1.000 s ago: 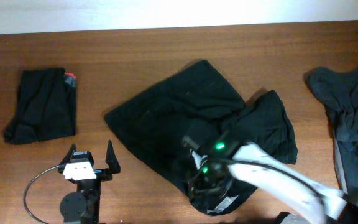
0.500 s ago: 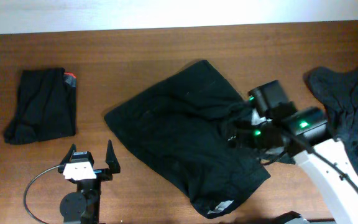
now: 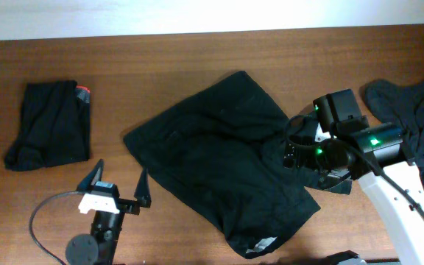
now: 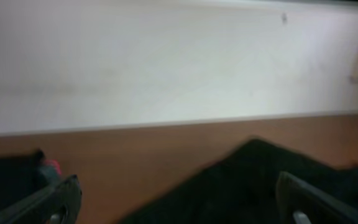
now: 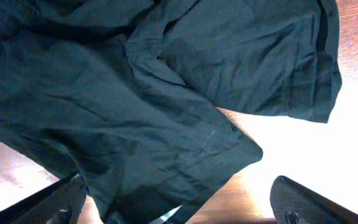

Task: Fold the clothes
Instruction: 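Grasp the trousers' left waistband corner with the left gripper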

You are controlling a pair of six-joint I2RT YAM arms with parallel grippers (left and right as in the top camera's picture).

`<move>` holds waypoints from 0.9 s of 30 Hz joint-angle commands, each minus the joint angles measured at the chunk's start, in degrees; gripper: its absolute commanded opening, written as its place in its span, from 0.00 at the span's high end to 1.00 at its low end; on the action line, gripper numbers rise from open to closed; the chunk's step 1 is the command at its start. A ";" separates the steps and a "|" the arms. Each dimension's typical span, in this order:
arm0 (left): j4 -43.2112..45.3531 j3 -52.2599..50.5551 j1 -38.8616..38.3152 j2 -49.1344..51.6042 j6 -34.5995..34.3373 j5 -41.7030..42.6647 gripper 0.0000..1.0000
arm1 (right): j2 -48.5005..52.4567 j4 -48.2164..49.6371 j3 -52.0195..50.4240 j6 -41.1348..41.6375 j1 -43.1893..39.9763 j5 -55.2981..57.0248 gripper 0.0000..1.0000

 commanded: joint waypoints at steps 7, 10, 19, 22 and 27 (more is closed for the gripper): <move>-15.91 32.46 -0.31 29.33 8.57 7.96 0.00 | -0.17 -0.04 0.83 -0.55 -0.42 1.16 0.01; -24.74 48.81 -0.94 45.42 9.51 11.58 0.01 | -0.17 -0.02 0.83 -0.55 -0.42 1.16 0.01; -55.19 102.62 -12.52 92.56 16.52 6.54 0.00 | -0.17 -0.02 0.83 -0.55 -0.42 1.16 0.01; -59.98 116.45 -15.02 105.02 16.50 6.56 0.01 | -0.17 -0.02 0.83 -0.55 -0.42 1.16 0.01; -55.17 123.25 -17.64 117.70 16.48 7.32 0.01 | -0.17 -0.04 0.83 -0.55 -0.42 1.16 0.01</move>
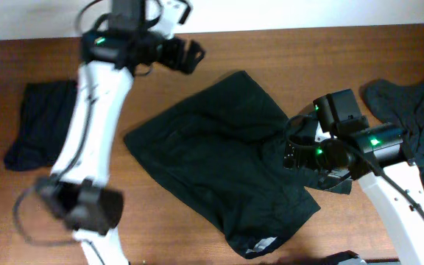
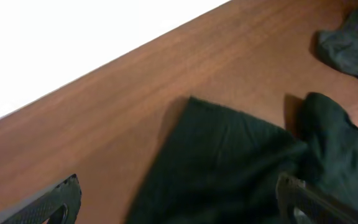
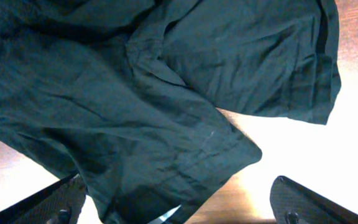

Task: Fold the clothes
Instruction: 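Grasp the trousers' left waistband corner with the left gripper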

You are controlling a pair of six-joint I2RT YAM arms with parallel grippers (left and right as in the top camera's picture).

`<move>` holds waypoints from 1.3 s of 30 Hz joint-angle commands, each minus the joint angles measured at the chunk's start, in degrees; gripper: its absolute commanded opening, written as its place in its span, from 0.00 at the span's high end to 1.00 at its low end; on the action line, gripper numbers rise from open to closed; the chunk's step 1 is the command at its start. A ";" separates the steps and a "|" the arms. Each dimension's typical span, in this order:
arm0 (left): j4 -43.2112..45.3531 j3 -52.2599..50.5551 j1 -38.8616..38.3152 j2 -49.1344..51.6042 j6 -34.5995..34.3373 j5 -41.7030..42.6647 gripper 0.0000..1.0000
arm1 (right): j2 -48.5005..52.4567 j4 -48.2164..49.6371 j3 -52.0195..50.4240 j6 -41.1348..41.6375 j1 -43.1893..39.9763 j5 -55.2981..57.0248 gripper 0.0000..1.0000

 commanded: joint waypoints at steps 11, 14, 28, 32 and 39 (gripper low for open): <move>14.32 2.29 -6.84 18.03 1.38 1.42 1.00 | -0.17 -0.02 0.79 0.04 -0.42 1.14 0.01; 17.07 2.29 -8.85 22.05 1.38 -0.85 1.00 | -0.17 -0.02 0.79 0.04 -0.42 1.14 0.01; 17.90 2.29 -11.26 31.67 1.38 -3.82 1.00 | -0.17 -0.02 0.79 0.04 -0.42 1.14 0.01; 18.53 2.29 -11.26 33.57 1.38 -4.50 1.00 | -0.17 -0.02 0.79 0.04 -0.42 1.14 0.01; 20.04 2.29 -10.84 35.85 0.81 -20.04 1.00 | -0.17 -0.02 0.79 0.04 -0.42 1.14 0.01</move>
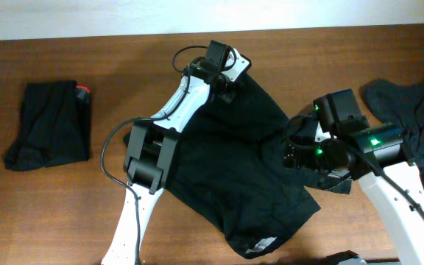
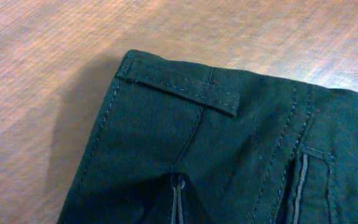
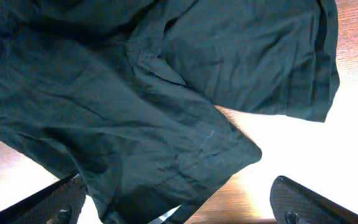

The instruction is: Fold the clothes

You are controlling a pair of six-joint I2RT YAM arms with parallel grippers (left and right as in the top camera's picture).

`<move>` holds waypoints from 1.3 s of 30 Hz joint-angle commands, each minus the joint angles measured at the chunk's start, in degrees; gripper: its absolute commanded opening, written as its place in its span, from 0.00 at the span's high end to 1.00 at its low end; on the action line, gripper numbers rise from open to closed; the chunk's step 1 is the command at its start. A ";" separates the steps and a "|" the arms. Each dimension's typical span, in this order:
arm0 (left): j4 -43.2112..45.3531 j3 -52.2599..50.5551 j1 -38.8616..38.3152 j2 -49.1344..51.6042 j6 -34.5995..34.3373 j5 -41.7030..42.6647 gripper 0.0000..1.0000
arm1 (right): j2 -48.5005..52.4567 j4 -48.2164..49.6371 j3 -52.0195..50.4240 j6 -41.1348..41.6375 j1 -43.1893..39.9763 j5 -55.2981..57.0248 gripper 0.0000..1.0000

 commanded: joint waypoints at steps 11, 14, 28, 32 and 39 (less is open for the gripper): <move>1.42 0.15 8.52 8.22 -11.96 -16.52 1.00 | -0.17 -0.02 0.79 0.02 -0.42 1.14 0.01; 1.49 0.15 11.93 9.03 -18.53 -16.46 1.00 | -0.17 -0.02 0.79 0.02 -0.42 1.14 0.01; 0.13 11.50 18.12 7.76 -23.96 -4.79 0.81 | -0.17 -0.02 0.79 0.02 -0.42 1.14 0.01; -7.69 20.46 17.49 5.31 -23.96 -4.87 0.76 | -0.17 -0.02 0.79 0.02 -0.42 1.14 0.01; -26.03 31.56 17.53 -1.60 -23.98 -4.85 0.67 | -0.17 -0.02 0.79 0.02 -0.42 1.14 0.01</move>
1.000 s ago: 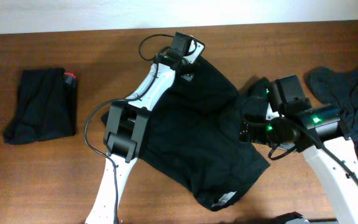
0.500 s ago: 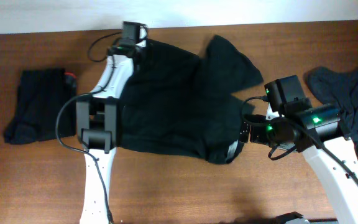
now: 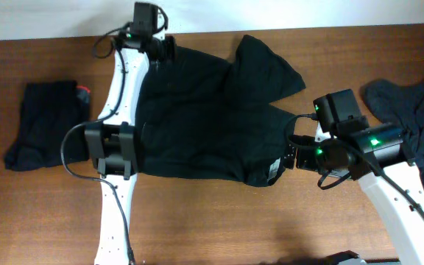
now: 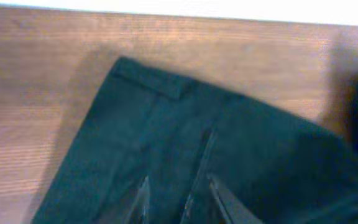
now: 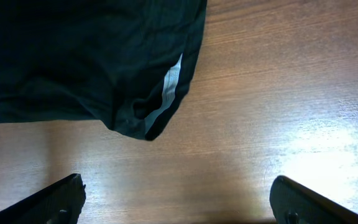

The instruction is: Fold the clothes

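Dark green shorts lie spread across the middle of the table. One leg points to the far right, and a white label shows at the near hem. My left gripper is at the far left waistband corner. In the left wrist view the left gripper is shut on the shorts, with cloth pinched between its narrow fingers. My right gripper hangs wide open over bare wood just right of the hem, touching nothing; overhead the right gripper is beside the label.
A folded dark garment with a red tag lies at the far left. A heap of dark clothes sits at the right edge. The table's back edge meets a white wall right behind the left gripper.
My left gripper has gone left and toward the back edge with the waistband corner. The shorts now lie further left and flatter. The right wrist view shows bare wood instead of cloth.
At first my left arm stood open at the front left, away from the crumpled shorts. Then it was up over the back of the table. Then it was down on the waistband corner. Now the shorts are spread toward the left. The right gripper stayed open and in place.
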You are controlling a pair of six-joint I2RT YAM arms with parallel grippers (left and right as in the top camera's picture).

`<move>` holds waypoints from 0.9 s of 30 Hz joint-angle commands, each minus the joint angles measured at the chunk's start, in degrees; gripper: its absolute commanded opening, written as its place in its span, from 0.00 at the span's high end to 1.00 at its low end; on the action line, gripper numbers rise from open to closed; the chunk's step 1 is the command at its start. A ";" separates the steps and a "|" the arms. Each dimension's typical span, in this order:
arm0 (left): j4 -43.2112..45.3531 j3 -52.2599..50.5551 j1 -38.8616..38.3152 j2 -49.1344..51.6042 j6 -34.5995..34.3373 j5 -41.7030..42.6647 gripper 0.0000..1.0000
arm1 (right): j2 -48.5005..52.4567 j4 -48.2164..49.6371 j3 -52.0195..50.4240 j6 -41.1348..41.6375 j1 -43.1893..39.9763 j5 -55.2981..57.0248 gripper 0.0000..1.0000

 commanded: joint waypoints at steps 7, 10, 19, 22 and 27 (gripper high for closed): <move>-16.24 4.94 0.28 -14.56 -1.84 0.55 0.60 | -0.17 0.11 0.79 0.07 -0.42 1.16 0.01; -20.20 4.94 0.50 -17.79 -1.84 -0.59 0.60 | -0.17 5.25 0.79 0.04 -0.42 1.53 0.01; -34.10 4.94 2.05 -26.18 -1.81 -11.06 0.57 | 3.72 6.64 0.63 9.25 -0.35 0.92 0.01; -37.13 4.94 3.02 -26.86 -1.79 -11.08 0.57 | 8.50 7.15 0.59 9.73 -0.26 0.13 0.01; -40.19 4.92 5.75 -27.10 -1.79 -11.06 0.57 | 18.08 11.67 0.59 6.73 -0.31 -3.69 0.01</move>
